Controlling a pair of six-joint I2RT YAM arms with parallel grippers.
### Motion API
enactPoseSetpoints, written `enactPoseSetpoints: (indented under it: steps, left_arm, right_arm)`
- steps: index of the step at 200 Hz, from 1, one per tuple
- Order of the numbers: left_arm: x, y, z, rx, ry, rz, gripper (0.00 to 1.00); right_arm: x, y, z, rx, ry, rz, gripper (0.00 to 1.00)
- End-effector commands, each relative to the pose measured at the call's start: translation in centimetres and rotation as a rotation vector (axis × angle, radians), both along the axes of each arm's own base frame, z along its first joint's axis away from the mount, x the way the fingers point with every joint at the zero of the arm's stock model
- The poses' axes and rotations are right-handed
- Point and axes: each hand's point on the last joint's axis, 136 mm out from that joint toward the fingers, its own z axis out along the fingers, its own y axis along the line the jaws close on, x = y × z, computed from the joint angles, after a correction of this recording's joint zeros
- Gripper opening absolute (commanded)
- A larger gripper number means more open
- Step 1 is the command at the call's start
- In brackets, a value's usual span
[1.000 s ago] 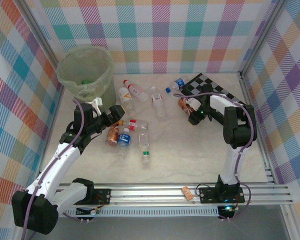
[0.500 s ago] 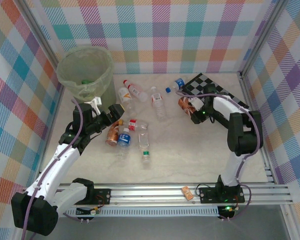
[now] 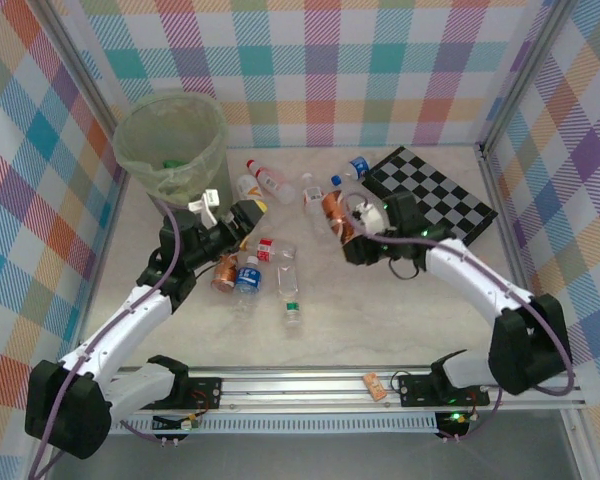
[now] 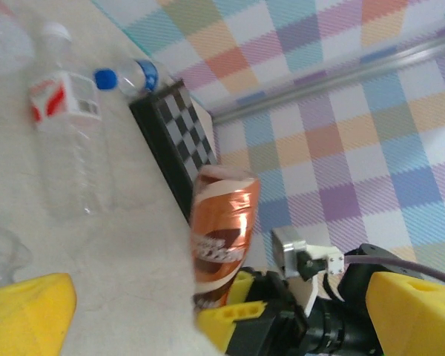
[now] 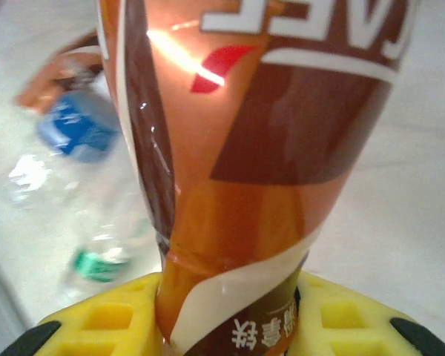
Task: Put the plastic bottles in the bin
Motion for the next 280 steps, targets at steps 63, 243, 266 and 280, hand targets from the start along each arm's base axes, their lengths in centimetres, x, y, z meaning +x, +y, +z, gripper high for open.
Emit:
enactPoseSetpoints:
  steps: [63,243,266,280]
  left_arm:
    - [0.5,-8.2,1.1,-0.053,-0.071,-0.143,1.0]
    - [2.1,-11.0,-1.8,-0.012,-0.013,-0.135,0.51]
    - [2.2,-10.8,-1.5,0.028,-0.018,-0.13,0.49]
    - [2.3,-10.7,-1.1,0.065,-0.026,-0.133,0.48]
  right_arm:
    - [-3.4,6.3,4.4,0.281,0.083,0.075,0.32]
    - [-4.3,5.3,5.5,0.154,0.021,0.122,0.99]
    - [-4.6,3.6,7.0,0.131,-0.002,0.101,0.99]
    - [-4.4,2.3,8.0,0.128,-0.002,0.041,0.99]
